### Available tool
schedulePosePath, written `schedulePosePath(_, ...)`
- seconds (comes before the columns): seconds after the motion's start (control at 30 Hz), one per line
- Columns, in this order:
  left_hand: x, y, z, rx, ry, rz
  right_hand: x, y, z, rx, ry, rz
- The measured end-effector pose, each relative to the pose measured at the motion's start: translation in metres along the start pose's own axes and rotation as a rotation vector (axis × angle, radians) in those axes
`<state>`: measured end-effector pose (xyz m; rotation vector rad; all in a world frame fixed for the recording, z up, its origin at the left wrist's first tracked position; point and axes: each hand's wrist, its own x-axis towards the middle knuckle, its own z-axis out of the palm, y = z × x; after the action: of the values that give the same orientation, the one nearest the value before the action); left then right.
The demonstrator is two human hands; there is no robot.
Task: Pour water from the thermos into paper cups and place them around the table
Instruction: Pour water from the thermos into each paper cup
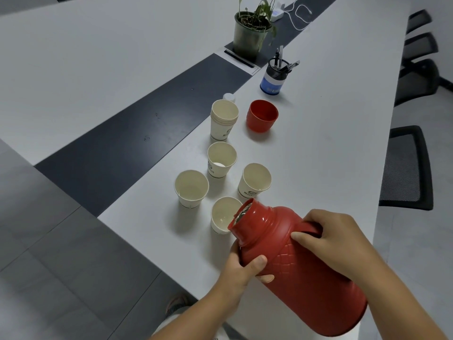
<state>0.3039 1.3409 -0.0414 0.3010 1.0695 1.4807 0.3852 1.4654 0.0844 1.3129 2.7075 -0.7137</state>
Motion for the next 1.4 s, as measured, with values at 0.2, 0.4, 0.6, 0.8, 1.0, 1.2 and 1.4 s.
schedulePosePath(0.2,0.000,0.001,-0.001,-0.007,0.005,-0.006,-0.001,0.001,0.000,0.000,0.010,-0.003)
schedulePosePath(0.4,0.000,0.003,0.001,0.020,0.012,-0.009,-0.004,0.006,0.000,0.029,0.012,-0.003)
schedulePosePath(0.6,-0.007,0.010,0.009,0.102,0.042,0.036,-0.021,0.021,-0.003,0.218,0.068,-0.011)
schedulePosePath(0.8,-0.011,0.025,0.023,0.427,0.104,0.150,-0.045,0.052,-0.005,0.428,0.098,-0.007)
schedulePosePath(1.0,0.014,0.052,0.044,0.756,0.042,0.263,-0.049,0.084,0.003,0.621,0.194,0.033)
schedulePosePath(1.2,0.060,0.075,0.065,0.986,-0.029,0.327,-0.023,0.112,0.008,0.759,0.285,0.063)
schedulePosePath(1.4,0.116,0.089,0.080,1.073,-0.050,0.345,0.027,0.140,0.011,0.901,0.342,0.092)
